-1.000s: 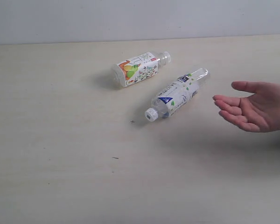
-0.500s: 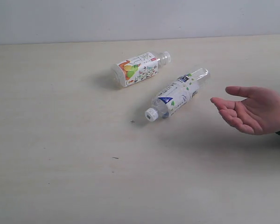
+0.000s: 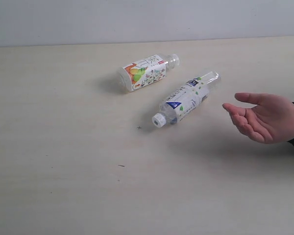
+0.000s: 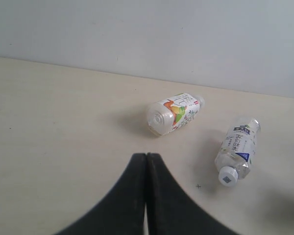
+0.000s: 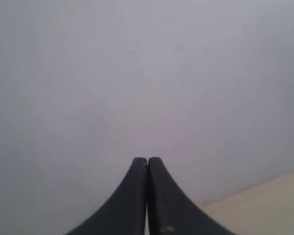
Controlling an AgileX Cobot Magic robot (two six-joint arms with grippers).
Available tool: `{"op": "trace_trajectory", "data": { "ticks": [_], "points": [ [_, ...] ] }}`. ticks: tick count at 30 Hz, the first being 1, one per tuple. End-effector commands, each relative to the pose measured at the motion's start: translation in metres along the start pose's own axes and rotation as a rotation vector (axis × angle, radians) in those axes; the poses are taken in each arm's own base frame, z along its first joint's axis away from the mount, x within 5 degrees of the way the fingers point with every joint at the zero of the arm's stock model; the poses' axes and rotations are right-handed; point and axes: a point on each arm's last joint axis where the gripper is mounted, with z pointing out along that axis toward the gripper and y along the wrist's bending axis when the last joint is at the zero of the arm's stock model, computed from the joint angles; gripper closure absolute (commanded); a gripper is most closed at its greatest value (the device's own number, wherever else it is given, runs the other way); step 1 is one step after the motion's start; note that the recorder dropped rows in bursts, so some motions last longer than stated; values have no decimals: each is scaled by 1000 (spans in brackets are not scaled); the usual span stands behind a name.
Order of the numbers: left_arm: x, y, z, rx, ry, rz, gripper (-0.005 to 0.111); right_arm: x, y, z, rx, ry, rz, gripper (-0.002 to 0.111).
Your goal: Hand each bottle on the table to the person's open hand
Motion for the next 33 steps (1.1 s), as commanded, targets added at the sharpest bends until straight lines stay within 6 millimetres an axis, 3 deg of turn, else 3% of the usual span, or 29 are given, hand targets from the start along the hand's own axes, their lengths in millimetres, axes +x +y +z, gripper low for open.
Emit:
{"op": "trace_trajectory", "data": {
  "ticks": [1,2,4,6,8,14,19,23,27,29,31,33],
  "points": [
    [1,0,-1,-1,-2,4,107,4,1,97,105,415,-206,108],
    [1,0,-1,-1,-2,4,107,11,-1,127,94,539,-322,108],
    [1,0,-1,-1,-2,4,107,28,-3,166,19,766,-511,108],
    [1,0,-1,-1,-2,4,107,49,0,198,-131,923,-661,108],
    [1,0,-1,-1,-2,4,107,76,11,216,-362,1018,-869,108],
    [1,0,-1,-1,-2,4,107,131,48,229,-855,987,-1395,108],
    [1,0,-1,-1,-2,4,107,172,66,229,-1093,961,-1646,105],
    [1,0,-1,-1,-2,4,107,193,70,229,-1176,981,-1791,83],
    [1,0,-1,-1,-2,4,107,204,75,227,-1265,947,-1901,40],
    [1,0,-1,-1,-2,6,107,208,78,228,-1297,907,-1917,25],
    [1,0,-1,-1,-2,6,107,213,82,228,-1302,881,-1899,18],
    [1,0,-1,-1,-2,6,107,218,84,228,-1329,878,-1909,17]
  ]
}}
